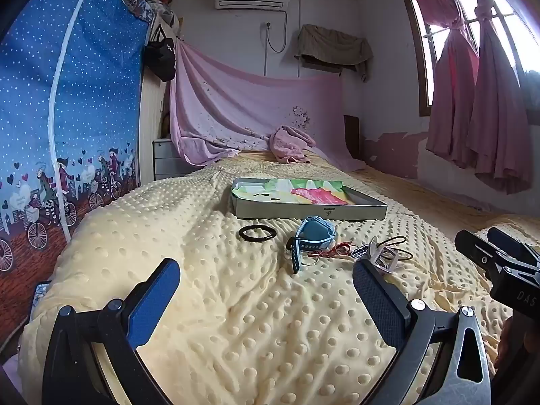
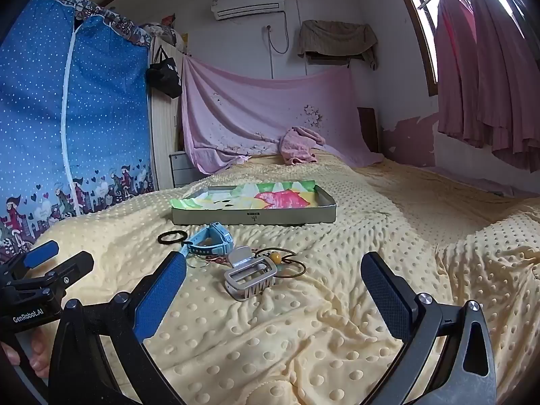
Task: Organize jewelry
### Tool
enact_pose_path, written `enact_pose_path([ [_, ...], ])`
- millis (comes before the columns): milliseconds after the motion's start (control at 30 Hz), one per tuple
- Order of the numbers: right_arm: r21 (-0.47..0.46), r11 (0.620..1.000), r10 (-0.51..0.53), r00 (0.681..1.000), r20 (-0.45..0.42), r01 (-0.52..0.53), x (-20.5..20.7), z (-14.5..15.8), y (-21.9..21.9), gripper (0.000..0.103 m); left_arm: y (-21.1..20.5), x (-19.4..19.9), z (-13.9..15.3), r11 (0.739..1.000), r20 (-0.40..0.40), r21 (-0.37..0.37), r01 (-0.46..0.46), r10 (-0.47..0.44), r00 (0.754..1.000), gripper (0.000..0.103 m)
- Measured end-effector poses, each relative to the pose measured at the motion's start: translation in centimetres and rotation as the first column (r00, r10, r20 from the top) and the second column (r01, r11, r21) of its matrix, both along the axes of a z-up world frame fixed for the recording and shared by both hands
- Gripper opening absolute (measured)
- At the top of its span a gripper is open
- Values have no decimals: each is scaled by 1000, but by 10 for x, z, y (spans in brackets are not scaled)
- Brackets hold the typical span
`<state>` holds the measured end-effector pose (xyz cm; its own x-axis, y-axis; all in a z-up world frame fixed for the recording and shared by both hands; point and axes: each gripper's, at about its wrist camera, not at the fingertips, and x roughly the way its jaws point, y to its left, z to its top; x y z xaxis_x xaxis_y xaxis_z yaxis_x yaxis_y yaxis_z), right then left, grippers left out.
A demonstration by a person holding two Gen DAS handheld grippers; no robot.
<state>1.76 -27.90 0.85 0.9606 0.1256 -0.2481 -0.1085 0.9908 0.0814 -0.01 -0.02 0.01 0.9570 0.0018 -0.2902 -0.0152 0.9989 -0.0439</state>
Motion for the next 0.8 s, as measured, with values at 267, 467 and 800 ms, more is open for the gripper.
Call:
enact_pose_path([
  [267, 1, 1000, 3, 1000, 4, -3, -1, 1, 1, 102, -5, 1, 2, 1000, 3, 4, -11, 11, 1000, 103],
  [467, 0, 1000, -1, 1000, -1, 1, 3, -3, 1, 102, -11, 4, 4, 1000, -4, 3, -17, 17, 1000, 103],
  [800, 4, 1000, 3, 1000, 1, -3, -2, 3, 4, 102, -10, -2, 1, 1000, 10, 3, -4, 4, 1000, 103],
])
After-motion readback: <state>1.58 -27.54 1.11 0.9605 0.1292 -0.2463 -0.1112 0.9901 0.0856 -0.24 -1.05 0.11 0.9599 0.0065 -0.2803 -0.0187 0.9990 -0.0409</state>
